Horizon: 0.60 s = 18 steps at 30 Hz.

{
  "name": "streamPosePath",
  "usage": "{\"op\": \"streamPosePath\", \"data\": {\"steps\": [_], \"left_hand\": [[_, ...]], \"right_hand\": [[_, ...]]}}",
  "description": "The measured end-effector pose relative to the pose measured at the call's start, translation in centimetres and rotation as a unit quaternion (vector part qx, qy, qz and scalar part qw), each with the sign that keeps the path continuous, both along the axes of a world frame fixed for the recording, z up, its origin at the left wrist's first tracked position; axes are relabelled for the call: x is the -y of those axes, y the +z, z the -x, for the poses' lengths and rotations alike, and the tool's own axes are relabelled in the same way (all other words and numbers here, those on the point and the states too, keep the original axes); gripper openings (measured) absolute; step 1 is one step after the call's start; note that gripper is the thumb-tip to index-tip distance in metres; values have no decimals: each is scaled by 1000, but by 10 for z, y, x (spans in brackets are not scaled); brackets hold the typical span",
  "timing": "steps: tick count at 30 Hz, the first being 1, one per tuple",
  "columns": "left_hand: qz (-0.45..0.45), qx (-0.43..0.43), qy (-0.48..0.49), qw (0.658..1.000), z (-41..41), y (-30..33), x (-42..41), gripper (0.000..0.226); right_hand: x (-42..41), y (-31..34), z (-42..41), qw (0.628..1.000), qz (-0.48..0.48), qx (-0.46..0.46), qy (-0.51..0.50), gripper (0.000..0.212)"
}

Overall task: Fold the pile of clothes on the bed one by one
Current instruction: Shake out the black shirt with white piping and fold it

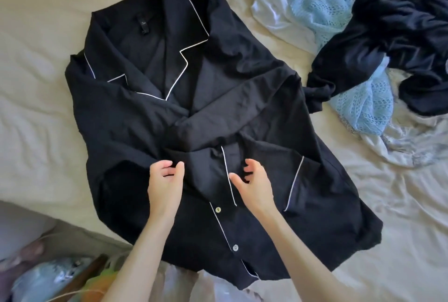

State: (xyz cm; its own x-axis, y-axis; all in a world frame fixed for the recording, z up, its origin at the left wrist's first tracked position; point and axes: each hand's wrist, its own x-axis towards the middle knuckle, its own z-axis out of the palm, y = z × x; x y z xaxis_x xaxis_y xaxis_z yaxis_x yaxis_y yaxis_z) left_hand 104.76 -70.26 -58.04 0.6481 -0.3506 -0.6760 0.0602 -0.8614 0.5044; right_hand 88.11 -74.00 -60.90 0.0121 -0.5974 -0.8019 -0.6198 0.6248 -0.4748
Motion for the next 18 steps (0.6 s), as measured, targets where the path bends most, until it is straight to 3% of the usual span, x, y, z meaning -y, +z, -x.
{"op": "streamPosePath", "data": {"steps": [2, 4, 6, 9, 11, 13, 14, 16, 18], "left_hand": [[4, -38, -57, 998, 8, 4, -17, 35], [-21, -31, -136, 990, 6, 5, -28, 45], [-79, -41, -146, 985, -4, 7, -38, 49], [-104, -21, -61, 992, -27, 16, -58, 33], [-75, 121, -70, 987, -48, 25, -67, 21], [-36, 239, -87, 966, -77, 28, -71, 36], [-33, 266, -109, 957, -90, 28, -70, 48], [-37, 263, -170, 949, -112, 23, -66, 60], [-11, 237, -180, 955, -128, 15, -60, 45]], "right_hand": [[-8, 2, -5, 998, -50, 25, -18, 52], [-10, 7, -8, 995, -71, 53, -44, 30], [-10, 18, -9, 999, -4, 38, -5, 16], [-13, 41, -5, 984, 169, 24, 58, 25], [-17, 58, -5, 955, 267, 45, 118, 31], [-21, 69, -11, 919, 340, 64, 188, 13], [-23, 73, -15, 898, 374, 73, 219, 4], [-29, 81, -30, 862, 416, 90, 277, 16], [-37, 83, -44, 824, 440, 119, 337, 27]]}}
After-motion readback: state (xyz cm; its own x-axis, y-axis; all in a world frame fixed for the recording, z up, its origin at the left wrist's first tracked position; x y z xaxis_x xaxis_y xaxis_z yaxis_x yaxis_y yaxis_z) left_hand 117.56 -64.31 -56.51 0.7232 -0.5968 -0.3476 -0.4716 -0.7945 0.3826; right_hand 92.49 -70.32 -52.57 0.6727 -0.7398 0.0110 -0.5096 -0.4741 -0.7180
